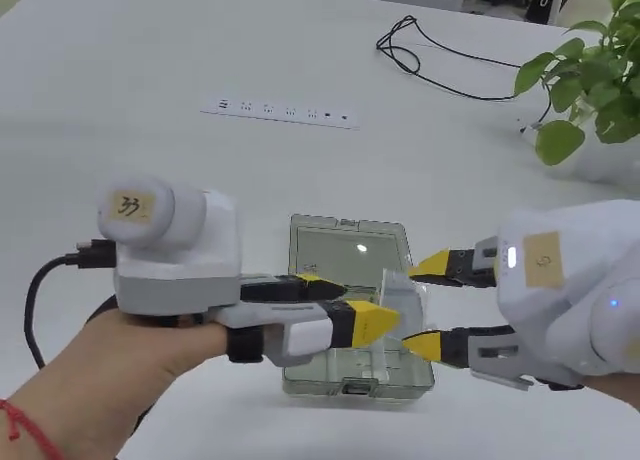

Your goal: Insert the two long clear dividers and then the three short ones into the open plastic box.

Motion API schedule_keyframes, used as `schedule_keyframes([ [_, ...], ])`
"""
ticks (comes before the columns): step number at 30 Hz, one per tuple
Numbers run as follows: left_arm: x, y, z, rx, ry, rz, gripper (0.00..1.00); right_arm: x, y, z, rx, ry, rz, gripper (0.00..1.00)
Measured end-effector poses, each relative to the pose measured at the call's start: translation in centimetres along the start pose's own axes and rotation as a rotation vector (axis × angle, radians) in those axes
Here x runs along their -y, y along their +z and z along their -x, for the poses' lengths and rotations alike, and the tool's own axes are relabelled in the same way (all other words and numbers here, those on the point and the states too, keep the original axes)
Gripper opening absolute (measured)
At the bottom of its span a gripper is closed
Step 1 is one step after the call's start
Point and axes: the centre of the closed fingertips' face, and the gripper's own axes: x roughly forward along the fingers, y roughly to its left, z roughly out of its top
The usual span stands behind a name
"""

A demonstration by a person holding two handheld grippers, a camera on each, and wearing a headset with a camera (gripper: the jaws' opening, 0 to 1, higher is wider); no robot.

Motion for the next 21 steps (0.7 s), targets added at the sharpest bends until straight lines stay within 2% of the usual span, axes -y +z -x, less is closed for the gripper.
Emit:
schedule_keyframes([
  [7,0.5,-0.2,-0.5,-0.013,-0.024,0.041,0.18,-0.3,1.1,-0.1,0.012,-0.010,0.013,0.33],
  [21,1.2,-0.7,-0.6,-0.021,-0.058,0.086,0.00,-0.3,1.2,-0.3,-0.013,-0.017,0.061,0.33],
])
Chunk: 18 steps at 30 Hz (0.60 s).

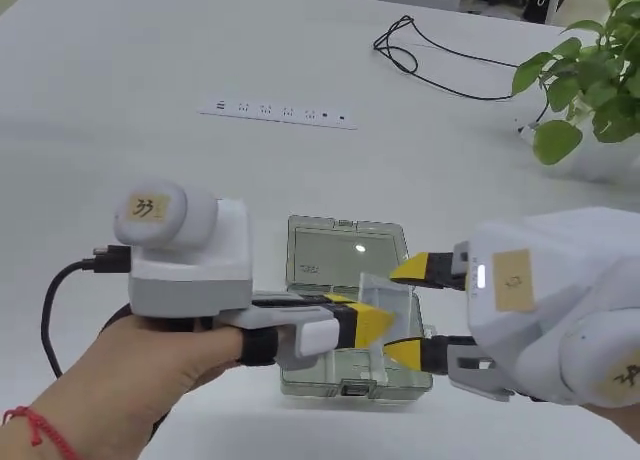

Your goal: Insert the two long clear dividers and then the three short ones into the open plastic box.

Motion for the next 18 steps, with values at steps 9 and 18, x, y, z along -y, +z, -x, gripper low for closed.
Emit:
schedule_keyframes([
  [9,0.12,-0.08,-0.03,0.008,-0.008,0.054,0.00,-0.07,-0.05,-0.14,-0.010,0.000,0.018,0.33],
  [18,-0.44,-0.21,0.23,0.010,0.011,0.049,0.00,-0.01,0.21,-0.02,0.000,-0.002,0.019,0.33],
])
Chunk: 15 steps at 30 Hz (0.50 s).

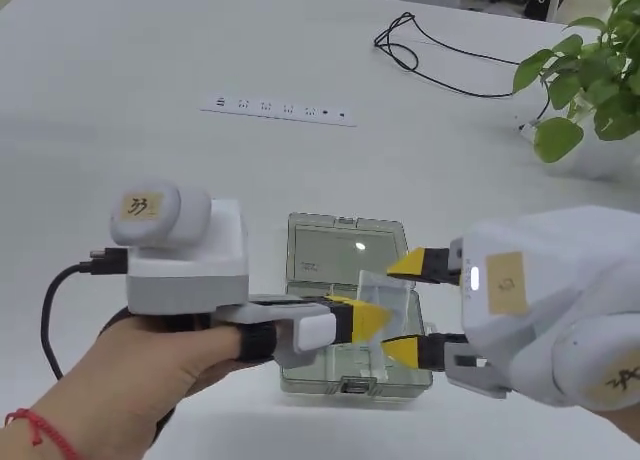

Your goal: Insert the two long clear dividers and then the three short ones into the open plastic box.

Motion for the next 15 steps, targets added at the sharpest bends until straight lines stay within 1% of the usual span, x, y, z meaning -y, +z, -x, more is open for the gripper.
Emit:
schedule_keyframes([
  [1,0.0,0.0,0.0,-0.002,-0.001,0.001,0.00,0.0,0.2,0.1,0.016,0.010,-0.013,0.33],
  [2,-0.1,0.0,0.1,-0.003,0.000,0.002,0.00,0.0,0.2,0.2,0.020,0.012,-0.018,0.34],
  [3,-0.2,0.0,0.2,-0.005,0.004,-0.008,0.00,0.3,0.5,0.4,0.040,0.010,-0.046,0.35],
  [4,-0.4,-0.2,0.3,-0.014,0.012,-0.033,0.00,0.5,0.7,0.6,0.067,0.014,-0.081,0.35],
  [5,-0.5,-0.3,0.4,-0.024,0.017,-0.056,0.00,0.6,0.8,0.8,0.081,0.023,-0.096,0.35],
  [7,-0.4,-0.5,0.6,-0.038,0.013,-0.119,0.00,1.1,1.0,1.3,0.115,0.038,-0.136,0.33],
  [8,-0.2,-0.6,0.6,-0.041,0.001,-0.154,0.00,1.1,1.0,1.5,0.131,0.055,-0.154,0.33],
  [9,0.1,-0.7,0.7,-0.047,-0.012,-0.206,0.00,1.1,1.0,1.7,0.144,0.084,-0.173,0.32],
  [10,0.1,-0.7,0.8,-0.050,-0.020,-0.244,0.00,1.2,0.9,1.9,0.150,0.099,-0.179,0.31],
  [11,0.3,-0.7,0.9,-0.052,-0.036,-0.313,0.00,1.2,1.0,2.2,0.168,0.128,-0.194,0.28],
  [12,0.4,-0.8,1.0,-0.058,-0.044,-0.363,0.00,1.1,1.1,2.4,0.185,0.152,-0.219,0.27],
  [13,0.7,-0.8,1.1,-0.053,-0.052,-0.419,0.00,1.1,1.5,2.7,0.212,0.187,-0.258,0.25],
  [15,1.5,-1.0,1.4,-0.048,-0.094,-0.463,0.00,0.9,1.9,3.2,0.244,0.246,-0.277,0.22],
])
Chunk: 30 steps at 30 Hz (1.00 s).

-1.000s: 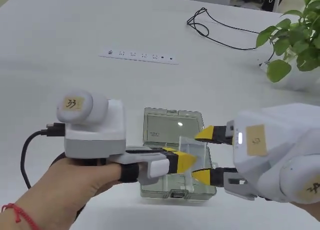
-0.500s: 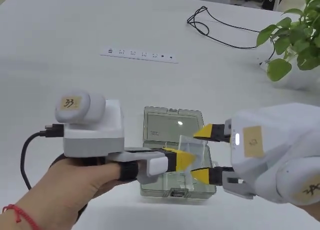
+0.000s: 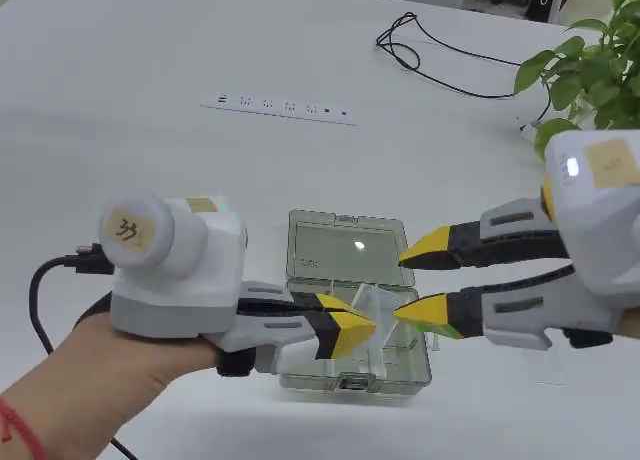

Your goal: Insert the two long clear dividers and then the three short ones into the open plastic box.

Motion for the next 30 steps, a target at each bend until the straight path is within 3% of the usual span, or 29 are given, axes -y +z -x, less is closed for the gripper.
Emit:
schedule_keyframes([
  [4,0.9,0.5,0.2,0.022,-0.049,-0.102,0.00,-0.7,0.3,0.1,0.014,0.094,-0.022,0.17],
  [8,1.7,0.5,0.5,0.034,-0.084,-0.148,0.00,-1.5,0.1,-0.2,0.011,0.178,-0.023,0.15],
  [13,2.2,0.8,0.7,0.048,-0.108,-0.163,0.00,-3.0,0.2,-0.7,-0.005,0.282,-0.004,0.12],
  [22,3.0,0.6,1.0,0.046,-0.137,-0.175,0.00,-4.1,0.1,-1.0,-0.016,0.350,0.011,0.08],
  [30,3.3,0.6,0.9,0.045,-0.146,-0.177,0.00,-4.5,-0.1,-1.0,-0.020,0.370,0.023,0.03],
])
